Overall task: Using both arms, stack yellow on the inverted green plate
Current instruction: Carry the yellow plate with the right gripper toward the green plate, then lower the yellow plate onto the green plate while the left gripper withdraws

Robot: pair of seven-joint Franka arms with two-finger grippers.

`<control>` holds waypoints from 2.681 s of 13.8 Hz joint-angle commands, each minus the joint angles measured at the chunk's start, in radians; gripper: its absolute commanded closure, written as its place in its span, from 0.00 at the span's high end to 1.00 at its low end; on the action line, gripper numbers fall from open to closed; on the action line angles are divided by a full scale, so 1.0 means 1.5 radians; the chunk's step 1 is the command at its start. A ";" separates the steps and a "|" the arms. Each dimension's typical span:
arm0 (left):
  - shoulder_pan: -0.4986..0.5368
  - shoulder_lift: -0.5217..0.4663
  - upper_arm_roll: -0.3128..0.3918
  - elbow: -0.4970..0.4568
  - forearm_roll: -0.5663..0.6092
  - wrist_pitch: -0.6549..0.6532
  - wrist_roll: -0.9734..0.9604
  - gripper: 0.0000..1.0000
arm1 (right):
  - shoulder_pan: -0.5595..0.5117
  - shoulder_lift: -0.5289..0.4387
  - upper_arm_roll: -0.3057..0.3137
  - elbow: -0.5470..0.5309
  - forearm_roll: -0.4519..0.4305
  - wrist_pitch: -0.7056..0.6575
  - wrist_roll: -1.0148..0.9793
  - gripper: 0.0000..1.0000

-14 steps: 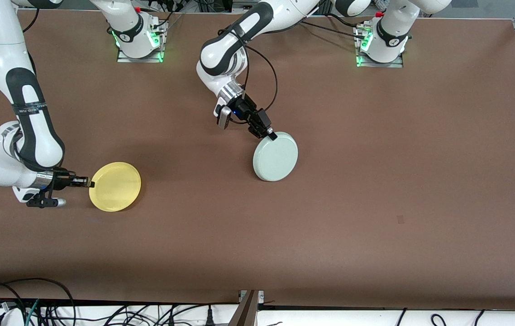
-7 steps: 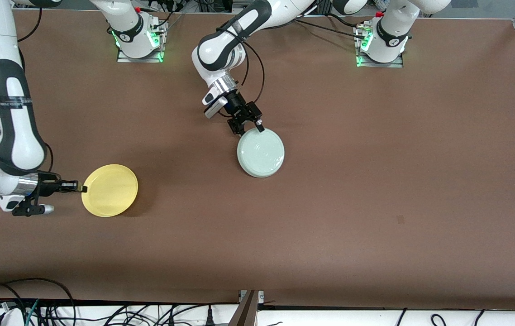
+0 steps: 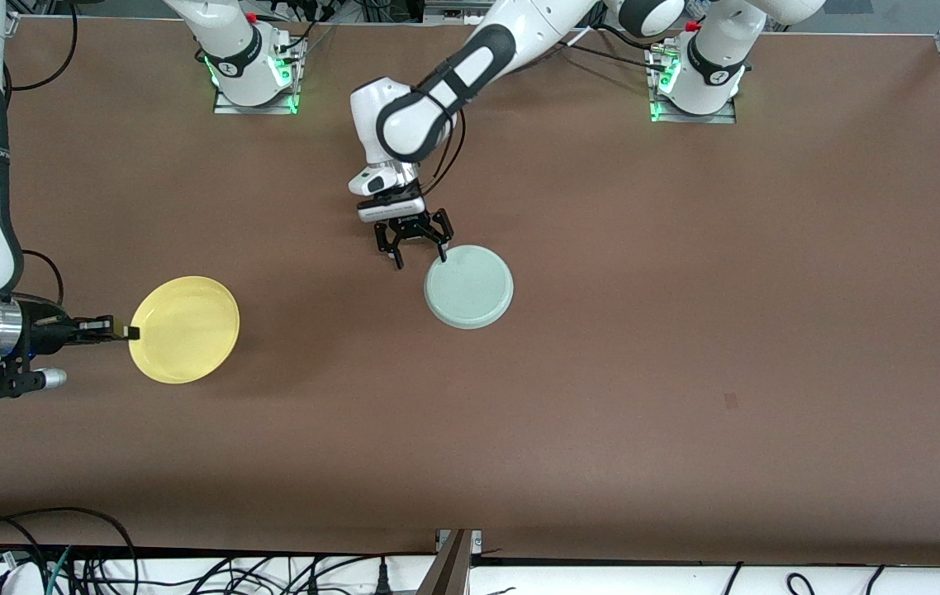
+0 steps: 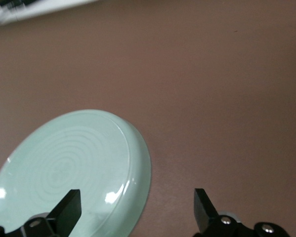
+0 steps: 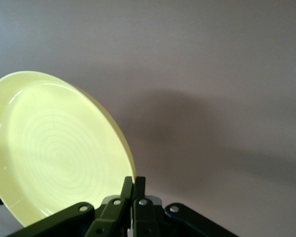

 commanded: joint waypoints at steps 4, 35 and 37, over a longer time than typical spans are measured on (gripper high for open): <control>0.114 -0.068 -0.015 0.028 -0.349 0.013 0.189 1.00 | 0.056 -0.009 -0.001 -0.009 0.009 -0.032 0.056 0.00; 0.585 -0.655 0.103 -0.277 -0.581 -0.359 1.145 1.00 | 0.260 -0.038 0.306 -0.446 0.017 0.668 0.520 0.00; 0.590 -0.673 0.106 -0.317 -0.581 -0.347 1.147 1.00 | 0.267 -0.037 0.305 -0.446 0.017 0.673 0.520 0.00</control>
